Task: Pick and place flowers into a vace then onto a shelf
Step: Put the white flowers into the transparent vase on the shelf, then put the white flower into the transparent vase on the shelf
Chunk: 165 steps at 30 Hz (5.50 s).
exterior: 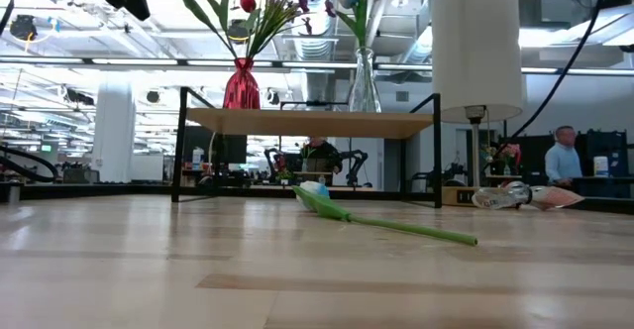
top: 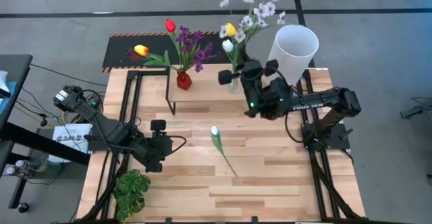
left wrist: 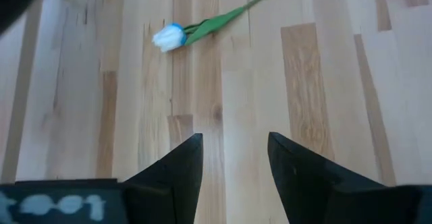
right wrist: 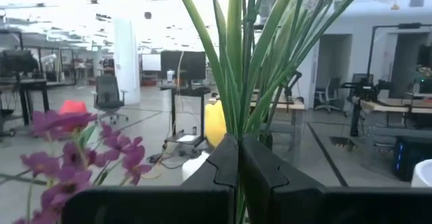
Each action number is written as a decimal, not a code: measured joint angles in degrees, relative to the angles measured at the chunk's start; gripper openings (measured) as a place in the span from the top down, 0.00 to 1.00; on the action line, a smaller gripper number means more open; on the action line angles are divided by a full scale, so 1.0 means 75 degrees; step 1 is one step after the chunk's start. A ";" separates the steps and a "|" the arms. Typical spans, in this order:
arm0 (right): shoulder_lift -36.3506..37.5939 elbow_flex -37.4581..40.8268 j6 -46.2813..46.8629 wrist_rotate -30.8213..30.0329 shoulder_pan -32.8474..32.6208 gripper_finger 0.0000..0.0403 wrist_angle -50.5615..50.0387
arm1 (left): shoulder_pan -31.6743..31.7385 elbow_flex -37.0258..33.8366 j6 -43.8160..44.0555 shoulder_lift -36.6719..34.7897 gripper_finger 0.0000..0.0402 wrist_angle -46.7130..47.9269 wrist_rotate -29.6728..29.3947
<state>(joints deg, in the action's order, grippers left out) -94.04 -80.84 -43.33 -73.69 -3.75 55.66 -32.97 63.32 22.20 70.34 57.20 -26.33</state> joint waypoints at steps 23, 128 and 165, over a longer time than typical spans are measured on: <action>-0.0003 0.0000 0.2742 0.0245 0.0877 1.00 -0.3307 | 0.0000 0.0002 0.0079 0.0001 0.61 -0.0106 -0.0188; -0.0006 0.1000 0.4180 -0.0867 0.0109 0.62 -0.3820 | 0.0003 0.0008 0.0131 0.0004 0.61 -0.0191 -0.0201; 0.0003 0.0988 0.5503 -0.1389 -0.3760 0.46 -0.4570 | 0.0003 0.0008 -0.0332 0.0004 0.61 -0.0188 0.0262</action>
<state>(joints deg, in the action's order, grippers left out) -94.02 -73.43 -2.06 -84.11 -31.94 21.38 -32.95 63.37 19.70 70.37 55.79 -24.36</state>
